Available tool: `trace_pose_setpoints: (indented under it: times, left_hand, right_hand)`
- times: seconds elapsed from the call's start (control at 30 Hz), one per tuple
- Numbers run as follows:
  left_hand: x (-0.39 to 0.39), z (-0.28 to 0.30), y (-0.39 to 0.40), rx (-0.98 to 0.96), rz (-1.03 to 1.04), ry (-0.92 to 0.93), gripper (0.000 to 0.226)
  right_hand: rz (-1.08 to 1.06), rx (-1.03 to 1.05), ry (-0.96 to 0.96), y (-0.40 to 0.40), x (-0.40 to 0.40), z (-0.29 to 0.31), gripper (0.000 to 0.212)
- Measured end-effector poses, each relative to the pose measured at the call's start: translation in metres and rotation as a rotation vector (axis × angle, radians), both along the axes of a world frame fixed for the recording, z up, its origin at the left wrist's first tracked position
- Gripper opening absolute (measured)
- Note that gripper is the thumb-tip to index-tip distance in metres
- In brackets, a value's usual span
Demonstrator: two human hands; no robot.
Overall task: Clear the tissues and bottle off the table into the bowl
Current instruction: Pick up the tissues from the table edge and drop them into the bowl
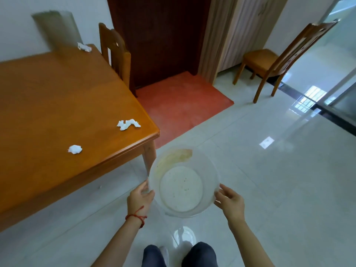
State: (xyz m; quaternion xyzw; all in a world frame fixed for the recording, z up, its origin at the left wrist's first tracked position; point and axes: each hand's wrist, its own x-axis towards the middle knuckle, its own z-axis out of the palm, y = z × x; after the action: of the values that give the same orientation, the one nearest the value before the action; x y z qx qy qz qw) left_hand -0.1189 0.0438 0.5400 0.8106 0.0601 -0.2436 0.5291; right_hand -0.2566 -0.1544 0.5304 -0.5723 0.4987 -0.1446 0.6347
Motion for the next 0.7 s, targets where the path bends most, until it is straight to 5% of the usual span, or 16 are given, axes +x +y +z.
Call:
trace_pose_setpoints:
  times: [0.7]
  left_hand:
    - [-0.114, -0.001, 0.022, -0.128, 0.489, 0.089, 0.052]
  right_hand:
    - [0.466, -0.077, 0.057, -0.019, 0.01, 0.008, 0.039]
